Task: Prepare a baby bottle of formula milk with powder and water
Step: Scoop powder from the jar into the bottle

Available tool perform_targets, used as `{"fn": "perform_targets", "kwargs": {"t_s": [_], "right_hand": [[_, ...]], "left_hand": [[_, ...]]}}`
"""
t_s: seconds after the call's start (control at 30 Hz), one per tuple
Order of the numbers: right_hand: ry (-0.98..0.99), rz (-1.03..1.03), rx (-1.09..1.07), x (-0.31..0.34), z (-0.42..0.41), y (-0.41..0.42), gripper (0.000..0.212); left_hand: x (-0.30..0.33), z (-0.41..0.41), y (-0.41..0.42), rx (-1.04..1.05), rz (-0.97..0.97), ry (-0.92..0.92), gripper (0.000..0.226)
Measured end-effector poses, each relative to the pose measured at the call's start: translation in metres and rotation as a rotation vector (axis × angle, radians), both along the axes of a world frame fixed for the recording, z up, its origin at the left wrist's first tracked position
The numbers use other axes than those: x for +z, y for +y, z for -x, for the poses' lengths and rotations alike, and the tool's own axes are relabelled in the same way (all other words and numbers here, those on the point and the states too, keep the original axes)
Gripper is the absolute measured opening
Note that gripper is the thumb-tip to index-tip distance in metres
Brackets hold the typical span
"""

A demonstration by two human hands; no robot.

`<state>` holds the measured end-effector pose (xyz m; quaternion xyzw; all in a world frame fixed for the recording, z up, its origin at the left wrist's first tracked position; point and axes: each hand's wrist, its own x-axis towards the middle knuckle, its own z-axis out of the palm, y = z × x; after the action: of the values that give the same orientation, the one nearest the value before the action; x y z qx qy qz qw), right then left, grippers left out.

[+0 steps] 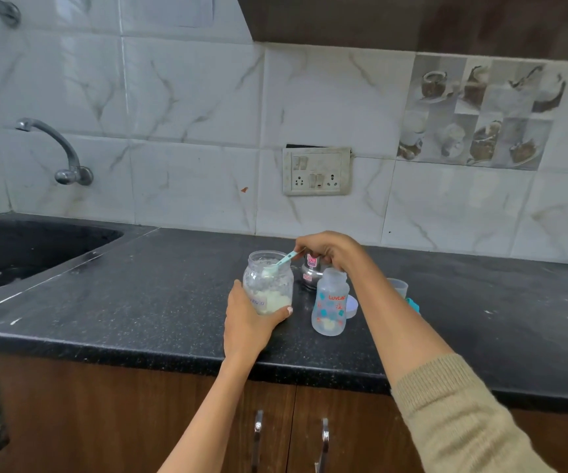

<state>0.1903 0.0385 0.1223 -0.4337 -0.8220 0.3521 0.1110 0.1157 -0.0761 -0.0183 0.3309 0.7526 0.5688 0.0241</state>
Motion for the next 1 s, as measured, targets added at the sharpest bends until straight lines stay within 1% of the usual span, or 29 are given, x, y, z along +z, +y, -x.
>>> {"fn": "perform_targets", "kwargs": {"t_s": [0.07,0.1,0.17,0.27,0.33,0.37,0.5,0.6,0.77,0.9,1.0], "right_hand": [[0.028,0.025,-0.016,0.0,-0.003,-0.001,0.029],[0.042,0.038,-0.02,0.001,-0.004,0.0,0.029],[0.07,0.069,-0.029,0.005,-0.006,0.003,0.028],[0.093,0.119,-0.04,0.007,-0.009,0.01,0.027],[0.152,0.148,-0.064,0.008,-0.014,0.016,0.026],[0.181,0.158,-0.079,0.009,-0.018,0.02,0.025],[0.255,0.188,-0.119,0.01,-0.049,0.028,0.02],[0.3,0.198,-0.168,0.01,-0.078,0.03,0.02],[0.281,0.159,-0.247,0.0,-0.105,0.038,0.023],[0.247,0.08,-0.276,-0.005,-0.113,0.035,0.024],[0.287,0.005,-0.298,-0.01,-0.113,0.032,0.02]], "left_hand": [[0.001,-0.007,-0.003,0.028,0.007,0.036,0.12],[0.002,-0.011,-0.005,0.041,-0.015,0.066,0.123],[0.006,-0.02,-0.007,0.06,-0.08,0.121,0.122],[0.005,-0.037,-0.009,0.052,-0.231,0.221,0.113],[0.005,-0.049,-0.006,0.022,-0.28,0.303,0.11],[0.007,-0.055,-0.004,-0.01,-0.285,0.307,0.109],[0.01,-0.076,0.011,-0.132,-0.235,0.267,0.104],[0.014,-0.084,0.023,-0.159,-0.149,0.227,0.1],[0.014,-0.085,0.045,-0.174,-0.043,0.15,0.092],[0.007,-0.083,0.053,-0.171,-0.046,0.103,0.077],[0.002,-0.083,0.055,-0.183,-0.081,0.104,0.062]]}}
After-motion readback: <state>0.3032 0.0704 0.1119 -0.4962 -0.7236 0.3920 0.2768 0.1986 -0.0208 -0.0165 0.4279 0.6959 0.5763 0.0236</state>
